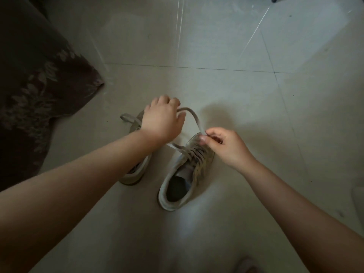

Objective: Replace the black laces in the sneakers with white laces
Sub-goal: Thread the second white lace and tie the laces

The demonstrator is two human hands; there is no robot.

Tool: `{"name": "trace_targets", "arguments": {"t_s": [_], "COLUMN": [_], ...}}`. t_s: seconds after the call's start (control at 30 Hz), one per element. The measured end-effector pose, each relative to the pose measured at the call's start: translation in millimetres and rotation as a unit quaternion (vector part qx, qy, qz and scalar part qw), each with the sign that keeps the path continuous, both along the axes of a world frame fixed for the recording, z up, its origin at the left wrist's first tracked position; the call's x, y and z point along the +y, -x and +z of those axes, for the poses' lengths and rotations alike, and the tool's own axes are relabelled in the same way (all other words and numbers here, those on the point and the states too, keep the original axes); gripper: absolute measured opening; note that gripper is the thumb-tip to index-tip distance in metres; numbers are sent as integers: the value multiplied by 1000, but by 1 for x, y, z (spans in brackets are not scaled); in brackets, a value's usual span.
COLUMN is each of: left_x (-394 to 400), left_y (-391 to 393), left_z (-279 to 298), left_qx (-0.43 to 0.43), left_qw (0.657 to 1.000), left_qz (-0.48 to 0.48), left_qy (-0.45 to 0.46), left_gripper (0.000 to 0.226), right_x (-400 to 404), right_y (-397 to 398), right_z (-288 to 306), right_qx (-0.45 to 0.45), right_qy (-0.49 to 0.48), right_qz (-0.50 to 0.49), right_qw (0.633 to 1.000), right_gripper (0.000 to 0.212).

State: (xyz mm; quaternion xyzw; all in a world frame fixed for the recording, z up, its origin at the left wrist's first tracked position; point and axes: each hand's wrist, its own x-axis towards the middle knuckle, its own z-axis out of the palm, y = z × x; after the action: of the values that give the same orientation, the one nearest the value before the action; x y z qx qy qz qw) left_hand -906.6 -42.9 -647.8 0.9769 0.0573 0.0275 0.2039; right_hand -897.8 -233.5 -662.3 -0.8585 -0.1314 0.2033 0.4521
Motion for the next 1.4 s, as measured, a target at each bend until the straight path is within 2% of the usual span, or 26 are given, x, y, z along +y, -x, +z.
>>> {"name": "trace_targets", "arguments": {"t_s": [0.07,0.1,0.13,0.17,0.23,0.3,0.37,0.47,0.53,0.6,0.67,0.77,0.93,1.0,1.1,1.17,1.27,1.33,1.4], "left_x": [-7,-13,-20,-26,-35,-40,-43,-40,-38,-33,-29,-24,-24,-25,-23,-20,-20,-22,-25], "left_y": [21,32,41,48,53,50,46,43,41,39,37,37,37,39,41,42,41,41,41], "left_z": [-6,-7,-8,-6,-5,-8,-10,-16,-16,-12,-9,-9,-12,-14,-19,-21,-21,-22,-24], "left_qx": [-122,-146,-130,-71,39,48,25,50,76,111,139,158,187,183,142,126,121,116,117], "left_qw": [985,973,967,973,985,986,984,970,946,894,851,840,818,826,865,882,892,896,900], "left_qz": [-120,-177,-218,-220,-142,-95,-95,-112,-64,5,52,82,126,130,141,140,117,110,106], "left_qy": [-30,-20,-5,18,83,128,147,209,308,434,503,512,529,516,461,432,419,414,407], "left_gripper": [25,23,23,27,34,28,25,23,20,13,10,9,17,14,5,7,12,12,9], "right_x": [3,6,9,12,17,21,25,28,23,16,10,8,11,13,12,11,15,21,25], "right_y": [1,1,1,1,0,0,0,0,-1,-1,2,7,8,13,27,42,65,74,75], "right_z": [2,5,9,14,24,32,35,33,28,22,16,9,4,0,-2,-6,-19,-29,-35], "right_qx": [4,8,13,25,66,124,182,195,161,102,87,110,68,51,-21,-77,-75,-81,-106], "right_qy": [-20,-37,-58,-79,-127,-181,-239,-273,-230,-115,-53,-53,-29,-7,73,176,296,347,346], "right_qz": [-19,-33,-48,-62,-90,-122,-149,-166,-158,-112,-58,-37,-47,-25,-39,33,143,140,117], "right_qw": [1000,999,997,995,986,968,942,927,947,982,993,992,996,998,996,981,942,924,925], "right_gripper": [10,12,14,14,13,14,13,13,10,6,7,12,17,15,21,44,98,110,102]}}
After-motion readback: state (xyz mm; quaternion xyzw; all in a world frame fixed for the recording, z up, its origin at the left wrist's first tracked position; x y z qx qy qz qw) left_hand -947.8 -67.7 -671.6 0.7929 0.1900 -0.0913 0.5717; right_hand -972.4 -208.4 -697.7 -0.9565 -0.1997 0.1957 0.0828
